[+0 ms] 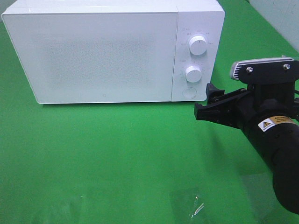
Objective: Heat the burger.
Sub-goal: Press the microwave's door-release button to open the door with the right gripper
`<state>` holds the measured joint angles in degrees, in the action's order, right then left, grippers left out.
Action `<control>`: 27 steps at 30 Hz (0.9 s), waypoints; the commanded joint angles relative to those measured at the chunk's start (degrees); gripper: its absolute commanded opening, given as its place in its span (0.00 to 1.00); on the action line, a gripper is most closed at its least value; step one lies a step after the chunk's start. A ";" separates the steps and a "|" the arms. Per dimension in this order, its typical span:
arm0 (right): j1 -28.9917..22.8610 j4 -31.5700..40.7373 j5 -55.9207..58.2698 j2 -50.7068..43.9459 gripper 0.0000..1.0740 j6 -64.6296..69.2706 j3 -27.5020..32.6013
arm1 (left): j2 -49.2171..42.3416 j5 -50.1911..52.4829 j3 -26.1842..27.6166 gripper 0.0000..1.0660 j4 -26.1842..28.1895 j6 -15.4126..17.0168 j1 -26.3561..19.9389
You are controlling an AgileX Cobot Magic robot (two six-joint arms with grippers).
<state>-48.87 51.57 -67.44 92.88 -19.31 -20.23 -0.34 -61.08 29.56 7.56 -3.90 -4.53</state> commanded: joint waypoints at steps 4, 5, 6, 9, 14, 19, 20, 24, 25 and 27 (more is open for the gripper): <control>-0.11 -0.40 0.17 0.63 0.62 6.99 -0.34 | -0.97 0.06 -0.06 0.92 -0.17 0.23 -0.06; -0.11 -0.40 0.17 0.63 0.56 11.23 -0.34 | -0.97 0.06 -0.06 0.92 -0.17 0.23 -0.06; -0.11 -0.40 0.17 0.63 0.47 16.56 -0.34 | -0.97 0.06 -0.06 0.92 -0.17 0.23 -0.06; -0.11 -0.46 0.17 0.63 0.43 20.05 -0.34 | -0.97 0.06 -0.06 0.92 -0.17 0.23 -0.06; -0.11 -0.86 0.57 0.63 0.15 41.48 -0.29 | -0.97 0.06 -0.06 0.92 -0.17 0.23 -0.06; -0.11 -4.13 1.55 0.63 0.00 63.25 -0.29 | -0.97 0.06 -0.06 0.92 -0.17 0.23 -0.06; -0.11 -4.13 1.55 0.63 0.00 63.25 -0.29 | -0.97 0.06 -0.06 0.92 -0.17 0.23 -0.06; -0.11 -4.53 5.39 0.63 0.00 77.98 -0.29 | -0.97 0.06 -0.06 0.92 -0.17 0.23 -0.06; -0.11 -4.53 5.39 0.63 0.00 77.98 -0.29 | -0.97 0.06 -0.06 0.92 -0.17 0.23 -0.06; -0.11 -4.53 7.39 0.63 0.00 81.99 -0.29 | -0.97 0.06 -0.06 0.92 -0.17 0.23 -0.06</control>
<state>-48.87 47.96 -61.94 93.62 58.67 -20.23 -0.34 -61.08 29.56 7.56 -3.90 -4.53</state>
